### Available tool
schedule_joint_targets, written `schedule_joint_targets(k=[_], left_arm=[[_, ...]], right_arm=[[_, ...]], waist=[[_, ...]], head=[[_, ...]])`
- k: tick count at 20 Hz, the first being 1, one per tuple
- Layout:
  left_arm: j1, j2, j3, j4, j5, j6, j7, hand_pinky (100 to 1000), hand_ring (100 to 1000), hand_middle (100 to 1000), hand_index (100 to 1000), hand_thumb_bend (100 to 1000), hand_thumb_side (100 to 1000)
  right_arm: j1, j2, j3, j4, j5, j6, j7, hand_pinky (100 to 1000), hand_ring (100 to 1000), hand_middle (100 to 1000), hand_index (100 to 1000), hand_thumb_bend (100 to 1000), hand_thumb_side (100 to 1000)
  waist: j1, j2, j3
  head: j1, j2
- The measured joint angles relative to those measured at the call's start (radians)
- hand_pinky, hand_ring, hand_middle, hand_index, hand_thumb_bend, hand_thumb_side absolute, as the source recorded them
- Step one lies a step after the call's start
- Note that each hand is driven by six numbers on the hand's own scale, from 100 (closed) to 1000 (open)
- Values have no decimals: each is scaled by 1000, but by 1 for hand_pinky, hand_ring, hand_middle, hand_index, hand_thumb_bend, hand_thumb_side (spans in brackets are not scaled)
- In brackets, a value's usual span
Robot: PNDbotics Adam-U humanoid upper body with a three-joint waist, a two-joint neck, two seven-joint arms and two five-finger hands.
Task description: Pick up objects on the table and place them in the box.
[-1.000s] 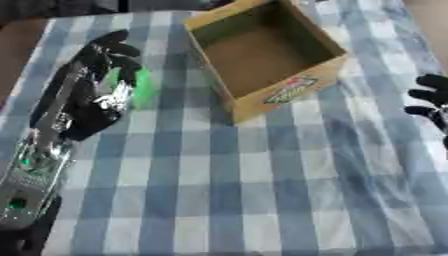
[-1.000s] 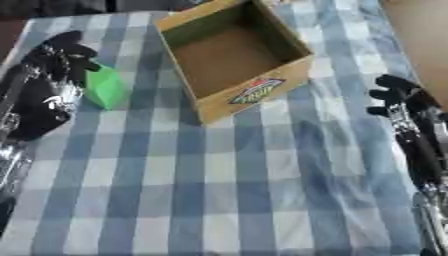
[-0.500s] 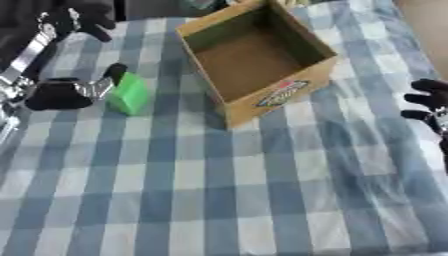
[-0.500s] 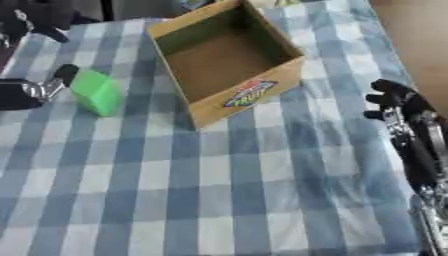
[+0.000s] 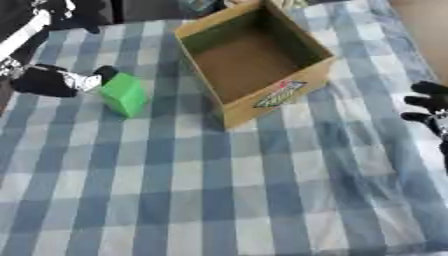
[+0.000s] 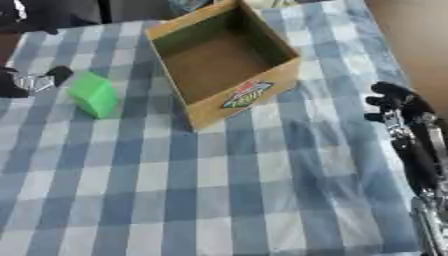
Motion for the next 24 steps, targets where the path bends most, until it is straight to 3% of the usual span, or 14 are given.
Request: schedule_joint_targets(k=[5,11,17,24], left_arm=[[-89,39,-58,107,-60,-24,-67,824,753,755,920,721,253],[-176,41,-98,257,-155,-104,-162,810,761,759,917,853,293],[-228,16,-115,382,-252,-186,-232,799,763,754,907,851,316],[-259,-32,-124,498,-377,-243,-230,789,752,718,872,837,242]], right_arm=[[1,-1,5,2,0,0,6,719,815,813,848,100,716],[4,-2,6,3,0,-1,8,719,816,813,848,100,716],[9,-5,6,3,0,0,9,719,815,813,847,100,717],[9,-7,6,3,0,-1,11,719,815,813,847,100,718]], waist=[[3,-8,-6],[3,-11,-5],[3,-12,-6],[3,-13,-9]], head=[[8,0],[12,6],[12,10],[13,17]])
